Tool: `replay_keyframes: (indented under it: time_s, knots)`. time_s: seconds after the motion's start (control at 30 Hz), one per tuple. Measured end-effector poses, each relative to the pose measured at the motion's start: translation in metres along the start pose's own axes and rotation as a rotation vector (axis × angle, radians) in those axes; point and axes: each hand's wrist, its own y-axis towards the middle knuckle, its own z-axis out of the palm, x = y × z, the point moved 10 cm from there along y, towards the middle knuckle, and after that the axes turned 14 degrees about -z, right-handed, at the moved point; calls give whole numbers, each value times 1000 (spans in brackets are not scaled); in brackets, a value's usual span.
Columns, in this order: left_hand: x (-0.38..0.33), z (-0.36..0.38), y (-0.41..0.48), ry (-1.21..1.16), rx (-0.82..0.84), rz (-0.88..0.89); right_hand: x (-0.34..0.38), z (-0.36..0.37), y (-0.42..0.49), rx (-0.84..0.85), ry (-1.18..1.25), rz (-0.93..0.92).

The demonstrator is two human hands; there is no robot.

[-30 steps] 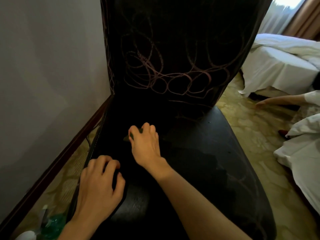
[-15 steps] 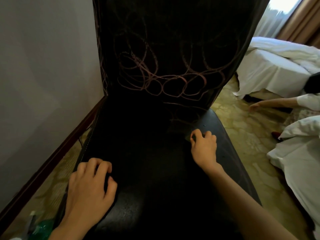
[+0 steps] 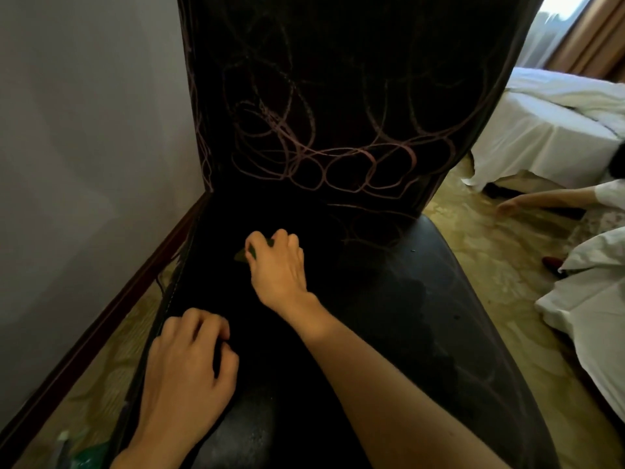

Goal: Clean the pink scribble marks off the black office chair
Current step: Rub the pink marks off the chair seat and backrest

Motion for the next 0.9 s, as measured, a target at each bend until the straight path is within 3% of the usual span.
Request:
replay_keyframes:
  time_s: [0.1,0.23,0.33,0.53,0.63,0.77,0.9]
  knots:
    - [5,5,0,1,29,-16,-44,-15,-1,-24,-89,25]
    - [8,6,-2,1,36,-18,-148,-54,-41,-19,-218,289]
    - [7,7,-1,30,33,-27,-184,-69,-68,-14,-223,399]
    - [5,7,0,59,38,-40,-171,-72,-57,-66,-132,448]
    - [5,8,1,60,39,-43,-124,-68,-24,-164,-48,297]
    - [6,9,1,61,26,-39,-67,-34,37,-115,9,136]
    - [6,7,3,30,3,-12,-60,6,64,-12,-3,128]
